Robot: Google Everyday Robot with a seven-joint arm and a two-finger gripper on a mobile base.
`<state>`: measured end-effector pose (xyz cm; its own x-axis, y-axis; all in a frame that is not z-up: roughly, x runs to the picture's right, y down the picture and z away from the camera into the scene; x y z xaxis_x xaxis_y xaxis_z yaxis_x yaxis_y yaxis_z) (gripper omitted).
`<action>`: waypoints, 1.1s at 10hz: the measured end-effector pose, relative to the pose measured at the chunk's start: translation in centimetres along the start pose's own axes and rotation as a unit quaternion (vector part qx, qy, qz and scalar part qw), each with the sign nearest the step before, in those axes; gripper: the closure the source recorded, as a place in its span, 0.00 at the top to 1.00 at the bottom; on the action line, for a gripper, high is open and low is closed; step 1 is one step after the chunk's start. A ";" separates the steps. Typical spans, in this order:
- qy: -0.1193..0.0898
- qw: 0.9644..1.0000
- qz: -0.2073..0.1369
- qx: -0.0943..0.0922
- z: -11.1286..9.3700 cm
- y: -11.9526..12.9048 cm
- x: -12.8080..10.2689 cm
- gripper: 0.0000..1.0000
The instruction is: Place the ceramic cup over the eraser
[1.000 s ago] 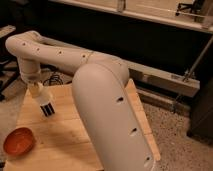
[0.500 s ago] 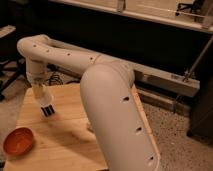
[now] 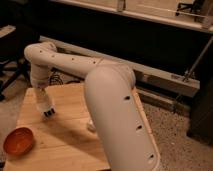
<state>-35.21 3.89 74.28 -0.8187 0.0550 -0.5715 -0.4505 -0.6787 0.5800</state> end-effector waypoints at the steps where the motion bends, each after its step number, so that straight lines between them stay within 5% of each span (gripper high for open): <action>1: 0.011 1.000 -0.002 0.003 0.9 -0.3 -0.2 0.59; 4: 0.023 1.000 -0.008 0.013 2.0 -0.9 -0.5 0.79; 8: 0.044 0.998 -0.036 0.027 3.2 -1.8 0.9 0.80; 11: 0.064 0.996 -0.054 0.019 3.2 -2.1 2.0 0.80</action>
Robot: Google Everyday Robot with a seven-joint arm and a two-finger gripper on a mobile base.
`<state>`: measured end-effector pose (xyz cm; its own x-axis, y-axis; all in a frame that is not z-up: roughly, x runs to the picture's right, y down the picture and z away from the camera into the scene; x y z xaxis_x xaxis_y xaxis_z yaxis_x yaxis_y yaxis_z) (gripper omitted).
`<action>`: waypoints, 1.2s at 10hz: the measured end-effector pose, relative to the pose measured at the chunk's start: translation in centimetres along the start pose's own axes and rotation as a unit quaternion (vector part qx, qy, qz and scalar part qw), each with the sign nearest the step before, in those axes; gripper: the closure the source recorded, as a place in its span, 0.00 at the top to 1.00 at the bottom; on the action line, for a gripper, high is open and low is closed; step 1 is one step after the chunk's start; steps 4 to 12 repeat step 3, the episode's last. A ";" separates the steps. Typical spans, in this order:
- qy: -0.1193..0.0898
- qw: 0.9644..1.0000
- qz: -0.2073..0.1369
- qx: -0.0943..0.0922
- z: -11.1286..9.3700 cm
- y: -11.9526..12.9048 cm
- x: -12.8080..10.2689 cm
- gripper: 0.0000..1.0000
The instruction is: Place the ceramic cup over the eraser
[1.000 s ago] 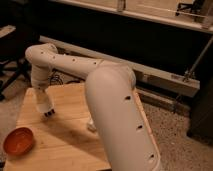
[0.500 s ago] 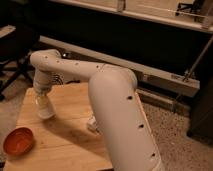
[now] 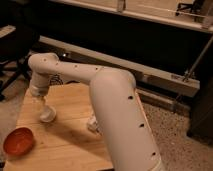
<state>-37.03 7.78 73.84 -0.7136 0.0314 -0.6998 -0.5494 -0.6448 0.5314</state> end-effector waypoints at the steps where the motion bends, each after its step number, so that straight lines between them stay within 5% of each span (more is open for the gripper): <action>1: 0.002 1.000 -0.002 -0.007 -0.5 -0.1 0.0 0.80; 3: 0.003 1.000 0.003 -0.028 -2.3 -0.8 -0.5 0.80; 12: 0.003 1.000 0.003 -0.028 -2.3 -0.8 -0.5 0.80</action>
